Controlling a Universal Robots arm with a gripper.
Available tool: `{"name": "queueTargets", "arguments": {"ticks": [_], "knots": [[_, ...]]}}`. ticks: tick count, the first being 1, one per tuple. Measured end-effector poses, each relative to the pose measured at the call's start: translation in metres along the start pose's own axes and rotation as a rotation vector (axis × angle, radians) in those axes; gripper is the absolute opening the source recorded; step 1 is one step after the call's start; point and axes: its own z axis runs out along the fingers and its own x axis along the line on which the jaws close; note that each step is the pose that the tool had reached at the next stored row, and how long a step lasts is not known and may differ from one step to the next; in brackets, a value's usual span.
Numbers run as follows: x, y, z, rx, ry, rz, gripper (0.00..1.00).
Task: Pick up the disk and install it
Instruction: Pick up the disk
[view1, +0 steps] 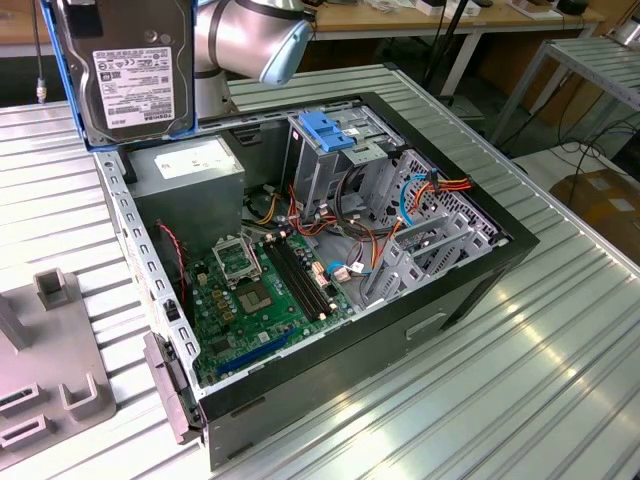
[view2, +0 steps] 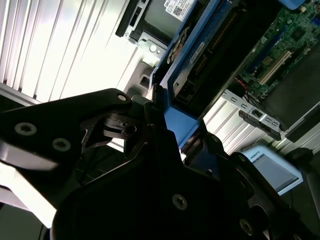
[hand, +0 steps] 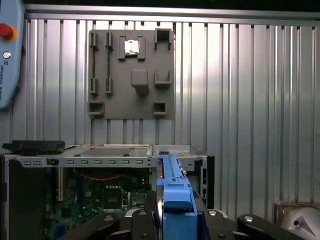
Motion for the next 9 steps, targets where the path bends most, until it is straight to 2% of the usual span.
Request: {"name": "queueTargets", "arguments": {"ticks": [6, 9], "knots": [[0.0001, -0.0161, -0.0002, 0.0, 0.0001, 0.0, 0.37], [0.0001, -0.0266, -0.0003, 0.0, 0.0001, 0.0, 0.37]]}}
